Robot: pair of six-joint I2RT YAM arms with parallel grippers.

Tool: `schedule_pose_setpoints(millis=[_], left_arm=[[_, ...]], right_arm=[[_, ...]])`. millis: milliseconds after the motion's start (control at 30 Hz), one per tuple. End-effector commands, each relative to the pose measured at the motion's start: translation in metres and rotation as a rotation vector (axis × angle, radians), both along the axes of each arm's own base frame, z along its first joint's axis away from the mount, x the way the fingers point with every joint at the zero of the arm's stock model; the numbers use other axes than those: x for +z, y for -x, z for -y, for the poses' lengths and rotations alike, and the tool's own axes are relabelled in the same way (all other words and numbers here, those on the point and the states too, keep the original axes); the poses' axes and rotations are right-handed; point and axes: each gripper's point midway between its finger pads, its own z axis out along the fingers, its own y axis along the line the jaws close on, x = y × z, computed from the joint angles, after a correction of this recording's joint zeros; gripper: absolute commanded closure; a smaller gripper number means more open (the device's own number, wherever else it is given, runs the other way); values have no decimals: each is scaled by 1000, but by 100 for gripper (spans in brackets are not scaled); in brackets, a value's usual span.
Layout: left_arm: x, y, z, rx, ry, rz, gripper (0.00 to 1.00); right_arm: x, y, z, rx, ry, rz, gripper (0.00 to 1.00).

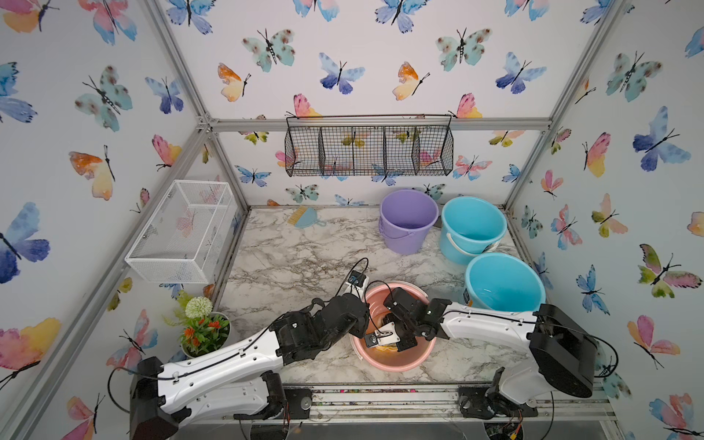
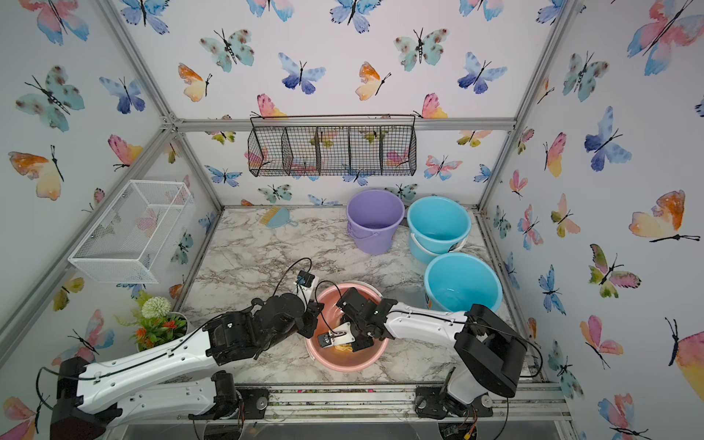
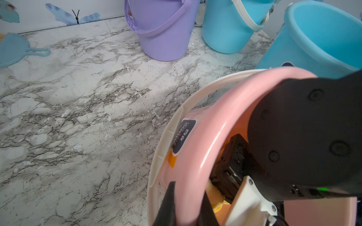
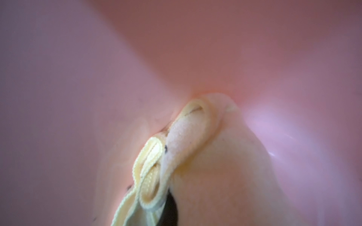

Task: Wipe the inside of the bucket with a cloth
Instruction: Wipe the dirt from the inside of the bucket.

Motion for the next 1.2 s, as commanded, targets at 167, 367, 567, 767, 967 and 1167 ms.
schedule_pose_setpoints(millis=[167,367,567,767,967,1167], left_arm=[[19,3,13,-19,109,2,100],[20,2,12,-16,105,6,100],[21,3,11,-16,106,2,100],[20,3,10,-14,100,1,100],[22,3,9,-13,97,5,100],[20,3,9,-15,91,6,100]], right_arm=[[42,-34,-54,-73,-363,209,98],[50,-81,-48,-226,-341,455,98],[59,-108,-35,-327,-285,611,98],[54,-115,-16,-313,-124,696,98],[42,-110,7,-264,104,659,98],[20,-90,36,-191,338,523,98]])
